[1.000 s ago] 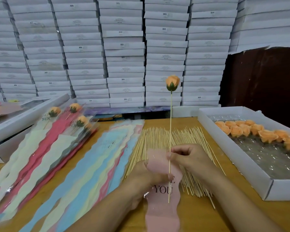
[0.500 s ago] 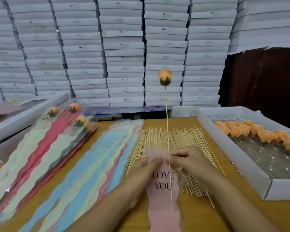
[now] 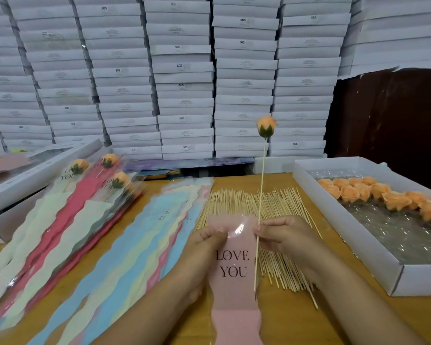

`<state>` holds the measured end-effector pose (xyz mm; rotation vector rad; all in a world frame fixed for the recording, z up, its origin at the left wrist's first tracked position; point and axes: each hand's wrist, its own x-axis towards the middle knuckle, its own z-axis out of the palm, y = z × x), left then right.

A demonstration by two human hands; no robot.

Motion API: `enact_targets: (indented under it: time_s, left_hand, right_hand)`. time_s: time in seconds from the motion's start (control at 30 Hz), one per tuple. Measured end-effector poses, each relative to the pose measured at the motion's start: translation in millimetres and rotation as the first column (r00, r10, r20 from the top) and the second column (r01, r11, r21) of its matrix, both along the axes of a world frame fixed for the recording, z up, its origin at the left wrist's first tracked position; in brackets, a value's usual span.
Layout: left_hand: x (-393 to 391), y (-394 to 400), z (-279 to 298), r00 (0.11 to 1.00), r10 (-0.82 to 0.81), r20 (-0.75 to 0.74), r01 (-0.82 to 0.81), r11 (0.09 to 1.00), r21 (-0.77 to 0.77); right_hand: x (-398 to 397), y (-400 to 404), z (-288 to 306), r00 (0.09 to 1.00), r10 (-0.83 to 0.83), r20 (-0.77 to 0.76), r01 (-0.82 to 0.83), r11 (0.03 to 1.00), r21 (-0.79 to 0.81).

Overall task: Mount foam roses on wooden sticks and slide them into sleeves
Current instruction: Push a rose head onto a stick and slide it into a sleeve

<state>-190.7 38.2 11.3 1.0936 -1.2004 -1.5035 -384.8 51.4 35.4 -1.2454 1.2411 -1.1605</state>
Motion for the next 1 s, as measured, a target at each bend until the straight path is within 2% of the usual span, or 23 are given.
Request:
enact_targets:
  time_s: [0.1, 0.23, 0.47, 0.77, 1.0]
  left_hand:
    - [0.0, -1.2, -0.9, 1.000, -0.023, -0.006, 0.023, 1.000, 0.003]
    - [2.2, -3.3, 0.9, 0.997, -0.022, -0.067, 0.023, 1.000, 0.010]
    - [1.1, 0.6, 3.7, 0.999, -0.035, -0.025, 0.034, 0.999, -0.022]
    - [-1.0, 2.8, 5.7, 0.997, 0.041, -0.064, -0.044, 0.998, -0.042]
    - [0.7, 3.5, 6.6, 0.990, 0.089, -0.106, -0.088, 0.996, 0.011]
  right_hand:
    - [-0.6, 0.7, 0.5, 1.000, 0.010, 0.017, -0.010, 1.000, -0.013]
    - [0.0, 0.8, -1.3, 0.996, 0.065, -0.055, -0.066, 0.998, -0.007]
    - [2.8, 3.2, -1.5, 0.986, 0.142, -0.086, -0.139, 0.990, 0.036]
    - [4.1, 5.4, 1.3, 0.986, 0.145, -0.076, -0.141, 0.988, 0.059]
    - [5.7, 6.7, 2.4, 0.989, 0.130, -0.072, -0.126, 0.990, 0.058]
